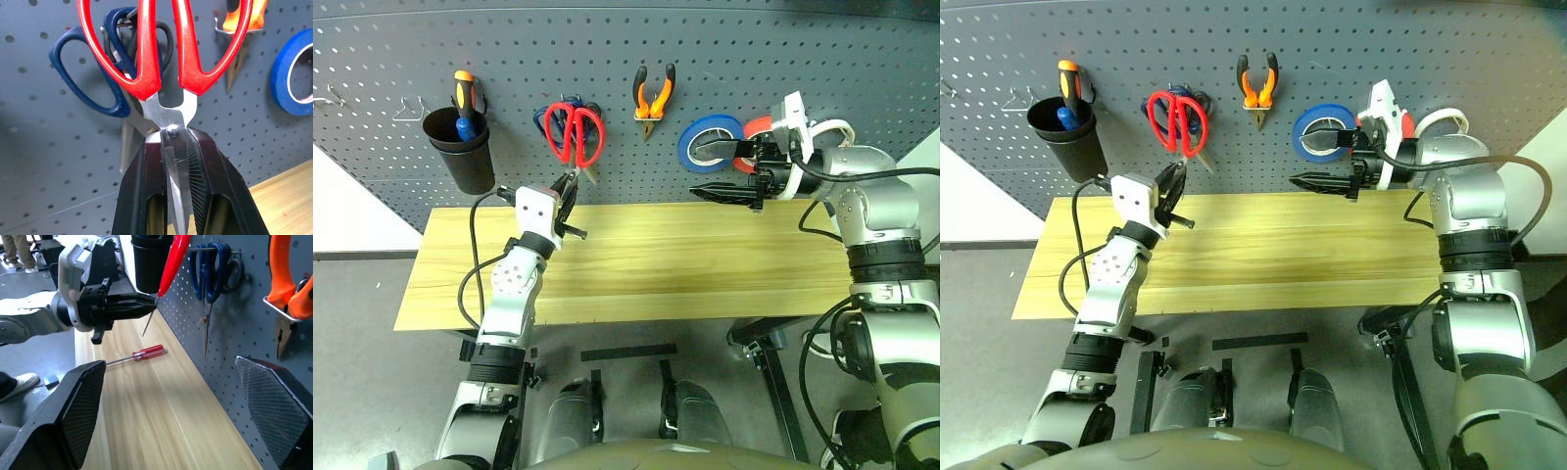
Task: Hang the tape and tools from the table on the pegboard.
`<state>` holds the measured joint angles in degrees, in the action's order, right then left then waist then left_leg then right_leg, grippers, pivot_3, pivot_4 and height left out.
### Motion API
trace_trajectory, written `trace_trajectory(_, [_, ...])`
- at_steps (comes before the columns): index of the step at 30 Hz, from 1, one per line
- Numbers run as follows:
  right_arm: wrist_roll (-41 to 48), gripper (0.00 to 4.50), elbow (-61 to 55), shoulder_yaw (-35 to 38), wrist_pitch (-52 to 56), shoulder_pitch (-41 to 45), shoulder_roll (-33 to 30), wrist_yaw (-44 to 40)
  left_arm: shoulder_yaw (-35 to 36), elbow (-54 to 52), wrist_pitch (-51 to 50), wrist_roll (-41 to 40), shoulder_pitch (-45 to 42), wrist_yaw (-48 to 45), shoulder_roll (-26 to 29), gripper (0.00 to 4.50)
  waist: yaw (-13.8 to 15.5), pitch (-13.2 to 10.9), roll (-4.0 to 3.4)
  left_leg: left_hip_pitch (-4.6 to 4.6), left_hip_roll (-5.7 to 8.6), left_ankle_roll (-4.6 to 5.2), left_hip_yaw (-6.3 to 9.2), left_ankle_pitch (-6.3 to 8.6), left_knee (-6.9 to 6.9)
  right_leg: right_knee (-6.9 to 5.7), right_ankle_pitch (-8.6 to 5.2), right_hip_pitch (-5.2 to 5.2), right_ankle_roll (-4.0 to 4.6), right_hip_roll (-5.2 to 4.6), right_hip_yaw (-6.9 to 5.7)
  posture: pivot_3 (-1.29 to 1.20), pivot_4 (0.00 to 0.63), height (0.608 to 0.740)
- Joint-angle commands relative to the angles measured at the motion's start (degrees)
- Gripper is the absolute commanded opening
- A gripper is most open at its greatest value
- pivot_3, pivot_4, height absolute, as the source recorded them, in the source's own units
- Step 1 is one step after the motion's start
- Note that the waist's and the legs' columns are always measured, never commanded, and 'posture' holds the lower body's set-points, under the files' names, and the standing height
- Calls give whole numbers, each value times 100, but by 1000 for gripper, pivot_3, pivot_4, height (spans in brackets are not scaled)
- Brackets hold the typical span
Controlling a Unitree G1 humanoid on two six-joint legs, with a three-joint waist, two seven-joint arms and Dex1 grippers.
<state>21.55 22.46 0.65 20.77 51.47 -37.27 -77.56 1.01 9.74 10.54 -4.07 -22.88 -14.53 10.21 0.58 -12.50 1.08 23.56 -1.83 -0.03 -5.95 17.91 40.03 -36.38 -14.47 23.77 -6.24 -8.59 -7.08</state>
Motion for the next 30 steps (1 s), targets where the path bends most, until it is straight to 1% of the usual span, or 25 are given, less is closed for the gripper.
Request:
trace_trajectory(1, [114,4500,-259,206,13,-27,-181,20,40,-62,241,-43,-92,59,-108,246,-1,7,2,0,0,0,0,0,0,0,0,-1,0,0,0,-46,109,732])
trace_trajectory(6, [115,4500,-342,177,30,-96,-191,32,91,-351,326,-19,38,89,-82,246,-20,9,2,-2,0,0,0,0,2,0,1,-2,0,0,0,-40,117,732])
trace_trajectory(14, [76,4500,-285,110,-19,-74,-115,34,31,-715,14,165,338,217,24,246,-37,10,1,-6,-1,0,1,0,4,0,1,-4,0,-1,0,-27,124,732])
trace_trajectory(20, [56,4500,-282,85,-37,-70,-94,46,-10,-389,-367,401,100,438,-4,246,-6,12,1,-10,0,0,3,0,7,-1,1,-11,0,-1,0,-28,119,732])
trace_trajectory(30, [75,4500,-463,105,49,-142,-165,131,-115,368,-190,495,-536,369,24,246,-9,16,2,-11,1,0,4,0,8,-1,2,-15,0,0,-2,-48,114,732])
